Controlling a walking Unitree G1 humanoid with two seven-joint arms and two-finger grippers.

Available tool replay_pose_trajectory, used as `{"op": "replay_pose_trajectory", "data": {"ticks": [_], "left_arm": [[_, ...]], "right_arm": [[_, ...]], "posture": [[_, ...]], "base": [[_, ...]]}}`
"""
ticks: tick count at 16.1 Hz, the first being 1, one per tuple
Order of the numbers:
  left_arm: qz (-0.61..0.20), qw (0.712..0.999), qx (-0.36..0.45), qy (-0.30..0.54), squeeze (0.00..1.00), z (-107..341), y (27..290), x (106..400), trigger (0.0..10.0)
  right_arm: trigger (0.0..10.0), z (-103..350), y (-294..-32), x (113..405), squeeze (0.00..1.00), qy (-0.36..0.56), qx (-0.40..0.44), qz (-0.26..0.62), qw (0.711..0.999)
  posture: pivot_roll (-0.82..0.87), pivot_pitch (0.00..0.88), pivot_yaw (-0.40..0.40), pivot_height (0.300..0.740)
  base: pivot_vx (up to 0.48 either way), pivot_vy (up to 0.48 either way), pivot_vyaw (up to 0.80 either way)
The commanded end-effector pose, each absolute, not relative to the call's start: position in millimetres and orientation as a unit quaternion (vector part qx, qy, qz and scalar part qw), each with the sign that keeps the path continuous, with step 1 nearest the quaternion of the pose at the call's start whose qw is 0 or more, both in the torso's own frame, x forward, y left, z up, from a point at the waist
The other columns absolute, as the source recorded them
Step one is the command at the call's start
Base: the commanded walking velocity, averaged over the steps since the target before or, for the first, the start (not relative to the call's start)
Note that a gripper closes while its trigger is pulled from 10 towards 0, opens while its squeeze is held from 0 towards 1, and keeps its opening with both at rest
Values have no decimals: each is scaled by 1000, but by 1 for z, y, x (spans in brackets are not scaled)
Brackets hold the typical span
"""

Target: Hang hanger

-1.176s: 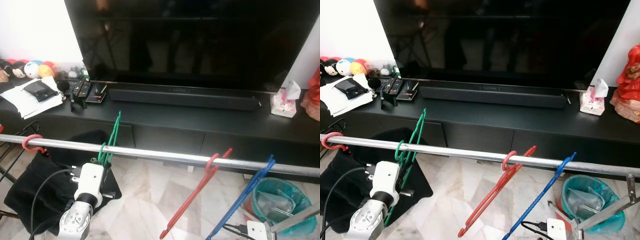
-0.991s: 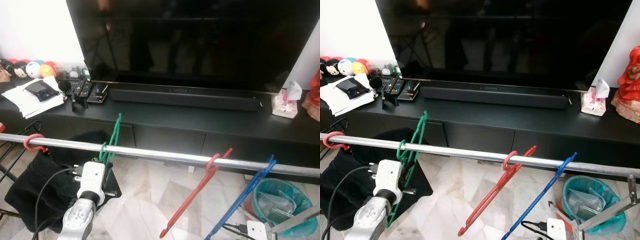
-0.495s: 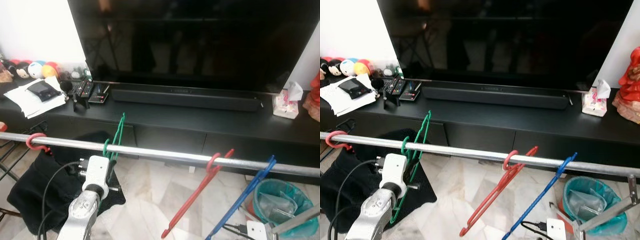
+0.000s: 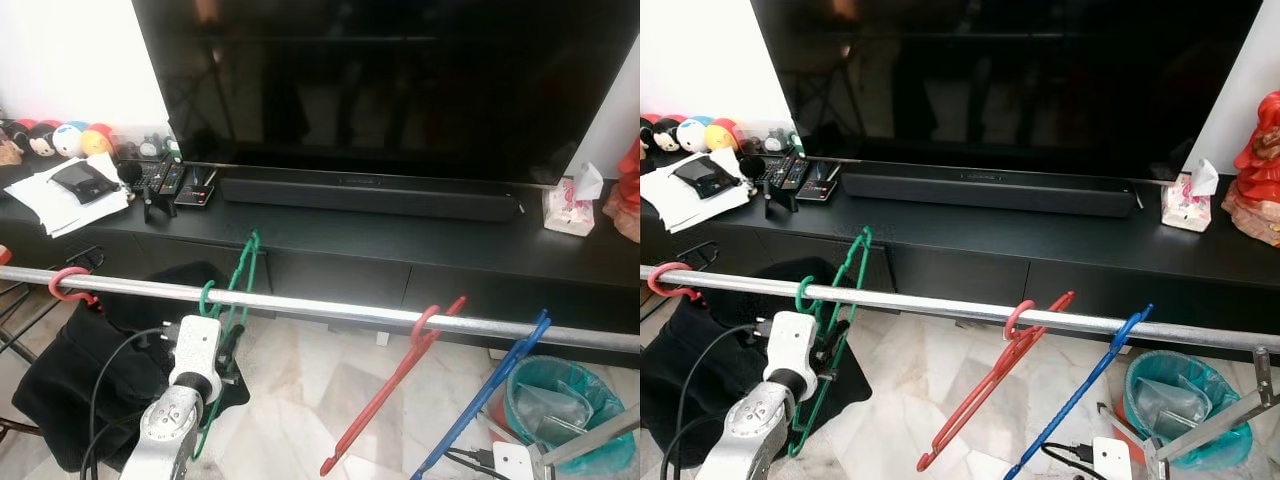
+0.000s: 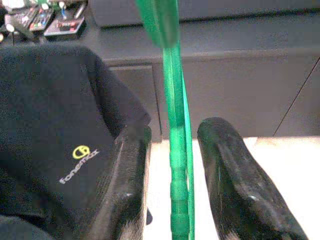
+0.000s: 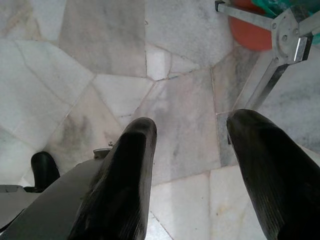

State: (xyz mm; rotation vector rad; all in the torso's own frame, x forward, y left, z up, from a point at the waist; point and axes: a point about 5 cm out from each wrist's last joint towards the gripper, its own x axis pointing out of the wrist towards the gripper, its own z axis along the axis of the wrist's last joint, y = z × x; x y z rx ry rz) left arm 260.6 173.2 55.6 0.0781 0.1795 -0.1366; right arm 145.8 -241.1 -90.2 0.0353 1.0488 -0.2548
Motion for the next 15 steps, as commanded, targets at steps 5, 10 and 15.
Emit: {"op": "replay_pose_trajectory", "data": {"ticks": [5, 10, 15], "left_arm": [[-88, 994, 15, 60, 1000, 70, 175, 251, 10000], [-127, 990, 21, 58, 1000, 83, 183, 230, 10000], [-108, 992, 14, 66, 1000, 93, 200, 196, 10000]], "right_arm": [[10000, -92, -240, 142, 0, 504, 19, -121, 855], [10000, -92, -241, 142, 0, 505, 19, -121, 854], [10000, -92, -241, 141, 0, 506, 18, -120, 854]], "posture": [[39, 0, 15, 740], [46, 0, 19, 740], [56, 0, 19, 740]], "base": [[0, 0, 0], [0, 0, 0], [0, 0, 0]]}}
